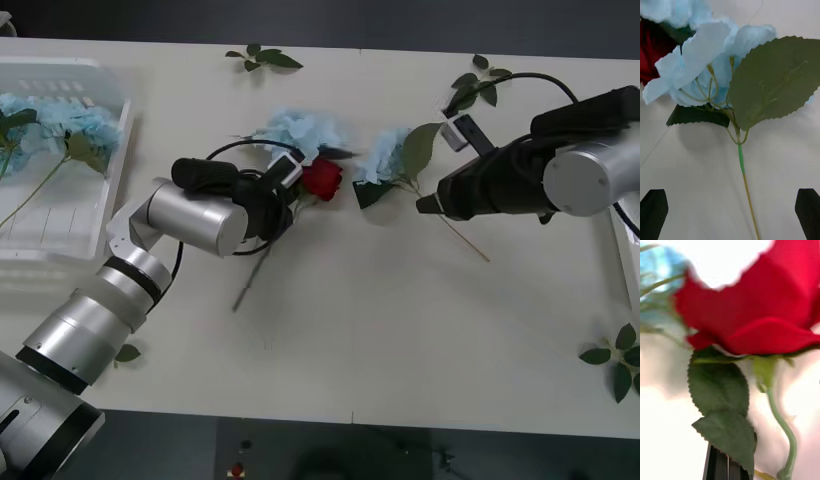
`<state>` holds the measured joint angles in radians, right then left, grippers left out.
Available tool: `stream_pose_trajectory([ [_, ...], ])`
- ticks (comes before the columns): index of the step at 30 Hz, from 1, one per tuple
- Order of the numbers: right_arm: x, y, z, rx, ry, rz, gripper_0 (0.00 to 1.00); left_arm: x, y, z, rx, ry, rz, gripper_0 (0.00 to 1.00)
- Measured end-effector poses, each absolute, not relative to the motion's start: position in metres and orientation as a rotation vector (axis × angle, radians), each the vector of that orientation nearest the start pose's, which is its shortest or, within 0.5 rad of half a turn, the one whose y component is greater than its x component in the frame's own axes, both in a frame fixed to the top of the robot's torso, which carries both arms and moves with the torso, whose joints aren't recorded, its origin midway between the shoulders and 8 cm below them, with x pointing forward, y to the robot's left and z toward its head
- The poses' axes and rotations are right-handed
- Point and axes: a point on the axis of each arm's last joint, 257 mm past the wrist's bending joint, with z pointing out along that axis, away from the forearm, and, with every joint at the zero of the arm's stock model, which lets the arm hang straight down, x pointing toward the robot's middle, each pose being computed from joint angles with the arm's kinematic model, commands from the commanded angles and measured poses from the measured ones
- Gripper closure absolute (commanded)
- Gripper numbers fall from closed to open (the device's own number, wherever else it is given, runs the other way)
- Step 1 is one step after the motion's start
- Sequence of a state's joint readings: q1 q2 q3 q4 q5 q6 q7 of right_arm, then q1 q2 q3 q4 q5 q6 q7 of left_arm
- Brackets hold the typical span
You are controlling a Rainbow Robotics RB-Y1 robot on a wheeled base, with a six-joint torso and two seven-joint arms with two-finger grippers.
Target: Put the red flowers into the right box and the blue flowers into the left box
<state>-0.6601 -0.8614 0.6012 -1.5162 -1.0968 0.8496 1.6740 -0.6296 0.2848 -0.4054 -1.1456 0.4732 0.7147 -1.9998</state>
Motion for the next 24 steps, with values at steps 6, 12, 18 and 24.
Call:
stream_pose_trajectory([
  [6,0.582,-0.175,-0.232,-0.711,2.252,0.231,0.00,0.612,0.109,-0.300,0.933,2.000,0.070,1.00],
  [12,0.597,-0.177,-0.255,-0.776,2.257,0.112,0.00,0.588,0.160,-0.309,0.905,2.007,0.106,1.00],
  [18,0.606,-0.175,-0.277,-0.768,2.285,0.074,0.00,0.554,0.214,-0.322,0.862,2.038,0.140,1.00],
  [24,0.608,-0.164,-0.289,-0.755,2.291,0.082,0.55,0.531,0.221,-0.331,0.851,2.060,0.101,0.44],
])
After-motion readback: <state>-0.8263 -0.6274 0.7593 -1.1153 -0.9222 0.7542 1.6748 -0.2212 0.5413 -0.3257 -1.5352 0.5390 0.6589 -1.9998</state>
